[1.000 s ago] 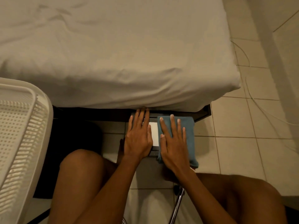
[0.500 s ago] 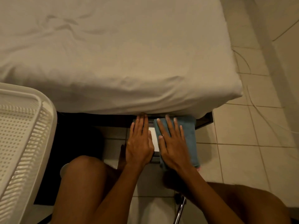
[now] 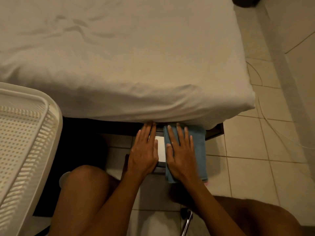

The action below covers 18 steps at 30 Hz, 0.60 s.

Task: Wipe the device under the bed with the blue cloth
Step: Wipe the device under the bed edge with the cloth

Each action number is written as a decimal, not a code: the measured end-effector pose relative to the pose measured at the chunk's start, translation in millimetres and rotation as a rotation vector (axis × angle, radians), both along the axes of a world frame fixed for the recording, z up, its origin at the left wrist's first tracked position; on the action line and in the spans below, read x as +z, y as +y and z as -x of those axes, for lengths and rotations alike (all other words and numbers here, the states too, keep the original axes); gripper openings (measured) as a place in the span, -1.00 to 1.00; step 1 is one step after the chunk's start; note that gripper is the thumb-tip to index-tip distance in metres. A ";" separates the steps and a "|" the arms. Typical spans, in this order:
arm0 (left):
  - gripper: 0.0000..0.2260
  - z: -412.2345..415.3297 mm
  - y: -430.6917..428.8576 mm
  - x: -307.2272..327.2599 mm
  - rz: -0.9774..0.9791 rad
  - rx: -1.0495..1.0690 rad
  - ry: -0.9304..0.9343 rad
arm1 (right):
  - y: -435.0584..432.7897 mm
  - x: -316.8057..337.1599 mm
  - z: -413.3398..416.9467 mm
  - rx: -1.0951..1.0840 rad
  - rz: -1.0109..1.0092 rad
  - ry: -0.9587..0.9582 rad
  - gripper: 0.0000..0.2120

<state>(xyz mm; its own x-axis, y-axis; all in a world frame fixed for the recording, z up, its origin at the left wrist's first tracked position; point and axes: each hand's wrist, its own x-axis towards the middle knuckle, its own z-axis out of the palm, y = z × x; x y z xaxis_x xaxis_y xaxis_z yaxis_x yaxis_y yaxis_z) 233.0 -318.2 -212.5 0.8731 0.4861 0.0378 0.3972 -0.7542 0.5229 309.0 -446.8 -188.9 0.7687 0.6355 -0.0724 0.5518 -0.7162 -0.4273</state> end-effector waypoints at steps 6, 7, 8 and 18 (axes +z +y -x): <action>-0.50 -0.7 0.3 1.4 0.022 0.010 -0.002 | 4.8 0.3 3.8 0.070 0.069 -0.032 -0.44; -0.50 -0.5 -0.2 1.7 0.028 0.008 -0.005 | 8.1 0.6 4.5 0.095 0.083 -0.051 -0.45; -0.50 -0.2 -0.3 2.0 0.031 0.004 -0.007 | 12.5 1.2 3.9 0.113 0.096 -0.069 -0.46; -0.49 0.0 1.7 -0.7 0.063 0.033 -0.002 | 3.0 1.4 13.2 0.093 0.115 -0.049 -0.44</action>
<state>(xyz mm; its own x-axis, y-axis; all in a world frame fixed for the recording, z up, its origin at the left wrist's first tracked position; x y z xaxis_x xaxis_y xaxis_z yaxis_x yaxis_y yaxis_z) 233.0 -316.6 -213.2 0.8567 0.5157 0.0077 0.4202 -0.7065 0.5695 295.8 -443.8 -187.5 0.7111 0.6940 -0.1126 0.6362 -0.7034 -0.3169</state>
